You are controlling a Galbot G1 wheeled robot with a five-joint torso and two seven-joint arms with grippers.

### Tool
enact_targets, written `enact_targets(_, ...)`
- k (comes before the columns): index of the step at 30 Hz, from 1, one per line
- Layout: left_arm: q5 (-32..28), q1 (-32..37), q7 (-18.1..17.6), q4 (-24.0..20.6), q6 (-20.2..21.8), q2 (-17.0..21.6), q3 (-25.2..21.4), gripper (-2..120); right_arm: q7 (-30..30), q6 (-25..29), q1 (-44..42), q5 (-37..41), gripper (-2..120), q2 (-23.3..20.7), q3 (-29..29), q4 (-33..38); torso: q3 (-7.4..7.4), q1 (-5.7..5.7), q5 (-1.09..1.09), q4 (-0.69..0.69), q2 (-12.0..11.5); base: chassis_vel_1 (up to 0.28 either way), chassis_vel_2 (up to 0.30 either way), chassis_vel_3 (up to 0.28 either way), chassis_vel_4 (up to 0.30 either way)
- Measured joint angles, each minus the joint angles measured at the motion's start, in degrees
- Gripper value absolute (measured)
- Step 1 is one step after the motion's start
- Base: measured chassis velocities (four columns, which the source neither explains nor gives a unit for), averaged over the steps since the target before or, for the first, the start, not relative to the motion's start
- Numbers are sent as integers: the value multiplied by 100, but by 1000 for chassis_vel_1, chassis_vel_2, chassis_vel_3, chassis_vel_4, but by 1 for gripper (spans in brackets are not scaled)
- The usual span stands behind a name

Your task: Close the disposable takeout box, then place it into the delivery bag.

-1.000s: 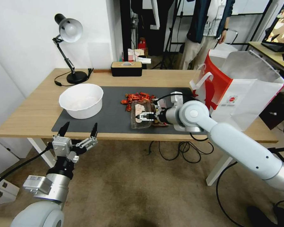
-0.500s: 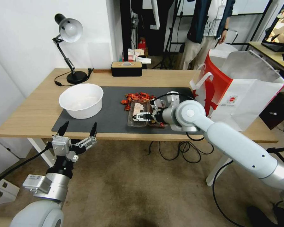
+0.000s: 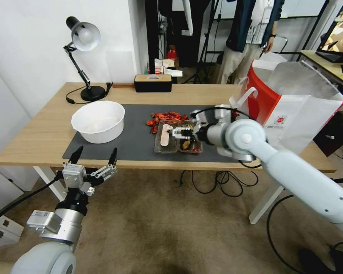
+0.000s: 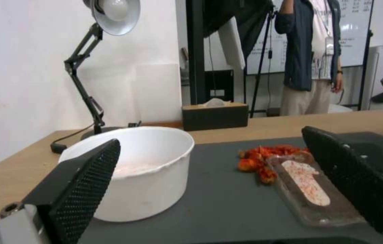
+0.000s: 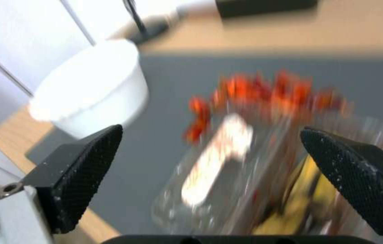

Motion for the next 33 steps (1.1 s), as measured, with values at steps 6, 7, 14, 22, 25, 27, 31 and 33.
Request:
enact_targets(6,-93,-80,9,-3,10,74,-8,100,-1879,1644,-2117,-2390,100,-389,1677,534,0,-1,5,-4,0,0,0,0,0)
enact_targets(7,-93,-80,9,-3,10,74,-8,100,-1879,1644,-2117,-2390,100,-389,1677,534,0,-1,5,-4,0,0,0,0,0)
enact_targets(14,-176,-134,8,67,13,196,42,100,-2482,2828,-3986,-3734,100,-247,3049,734,-1,-1,0,0,0,0,0,0,0)
enact_targets(22,-282,-139,23,104,5,324,58,100,-2499,3747,-5681,-4786,100,629,4188,1013,-1,-1,-1,0,1,0,0,0,0)
enact_targets(25,-328,-122,30,125,-20,391,55,100,-2464,3958,-6530,-4960,100,1167,4539,1085,-1,-1,-1,-3,1,0,0,0,0)
enact_targets(27,-350,-123,27,129,-28,402,67,100,-2460,4024,-6687,-4985,100,1305,4600,1065,-1,-1,-1,-1,1,0,0,0,0)
enact_targets(31,-380,-120,28,129,-31,430,107,100,-2460,4093,-6903,-5011,100,1549,4661,1006,0,-1,-1,-1,1,0,0,0,0)
enact_targets(33,-422,-112,32,127,-29,466,171,100,-2448,4098,-6930,-5037,100,1721,4665,955,0,-1,0,0,1,0,0,0,0)
